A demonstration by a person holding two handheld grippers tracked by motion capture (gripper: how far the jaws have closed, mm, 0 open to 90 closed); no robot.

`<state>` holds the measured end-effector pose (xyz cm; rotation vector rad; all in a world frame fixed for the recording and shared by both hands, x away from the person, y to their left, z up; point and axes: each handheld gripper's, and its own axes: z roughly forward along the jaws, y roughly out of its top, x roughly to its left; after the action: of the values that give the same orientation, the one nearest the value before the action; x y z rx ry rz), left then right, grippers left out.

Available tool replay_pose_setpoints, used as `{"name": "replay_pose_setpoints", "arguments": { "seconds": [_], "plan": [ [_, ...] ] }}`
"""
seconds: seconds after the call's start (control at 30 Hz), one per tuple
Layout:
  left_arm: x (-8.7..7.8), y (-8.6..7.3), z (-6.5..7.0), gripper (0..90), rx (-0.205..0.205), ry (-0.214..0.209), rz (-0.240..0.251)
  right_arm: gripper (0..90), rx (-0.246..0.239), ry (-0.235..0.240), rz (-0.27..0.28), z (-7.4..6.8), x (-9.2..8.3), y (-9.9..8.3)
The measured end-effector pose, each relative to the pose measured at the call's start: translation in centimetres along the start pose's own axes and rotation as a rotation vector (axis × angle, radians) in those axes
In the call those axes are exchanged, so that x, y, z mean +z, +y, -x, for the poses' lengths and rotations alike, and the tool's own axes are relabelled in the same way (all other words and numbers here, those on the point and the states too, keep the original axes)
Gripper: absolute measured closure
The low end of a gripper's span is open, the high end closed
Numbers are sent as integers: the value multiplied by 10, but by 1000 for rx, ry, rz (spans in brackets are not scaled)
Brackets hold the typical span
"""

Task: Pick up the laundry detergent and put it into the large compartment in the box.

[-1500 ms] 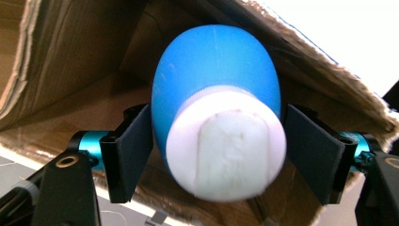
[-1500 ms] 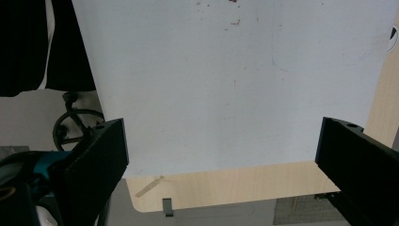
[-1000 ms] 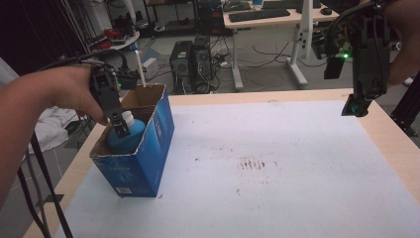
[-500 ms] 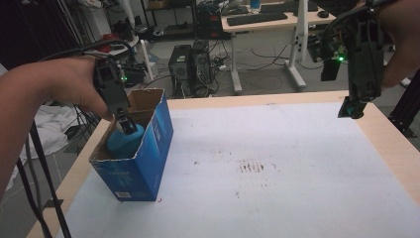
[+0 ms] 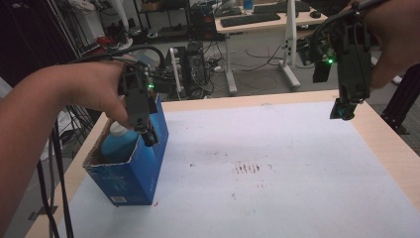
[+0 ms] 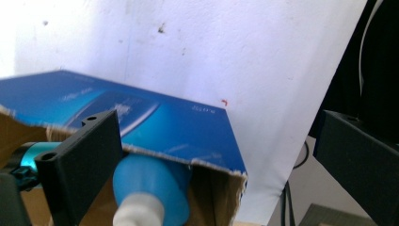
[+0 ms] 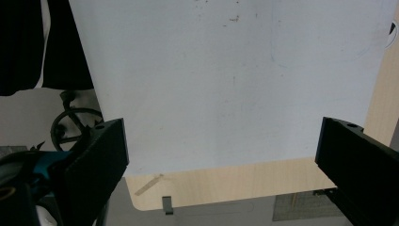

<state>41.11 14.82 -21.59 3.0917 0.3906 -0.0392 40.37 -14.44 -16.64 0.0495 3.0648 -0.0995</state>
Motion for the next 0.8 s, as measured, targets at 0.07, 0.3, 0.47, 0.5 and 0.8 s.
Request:
{"name": "replay_pose_setpoints", "arguments": {
  "seconds": [0.07,0.3,0.47,0.5,0.8],
  "plan": [
    [5,8,2,17,40,10,-6,21,0,0,-1,0,0,1],
    [15,23,7,17,86,-1,1,21,6,5,-9,-1,0,3],
    [22,33,8,17,93,-13,-4,21,8,-6,0,-1,-5,1],
    [23,36,9,17,97,-20,-2,21,12,-4,1,-1,-6,1],
    [27,45,4,17,101,-20,5,21,-7,1,2,4,-4,1]
  ]
}}
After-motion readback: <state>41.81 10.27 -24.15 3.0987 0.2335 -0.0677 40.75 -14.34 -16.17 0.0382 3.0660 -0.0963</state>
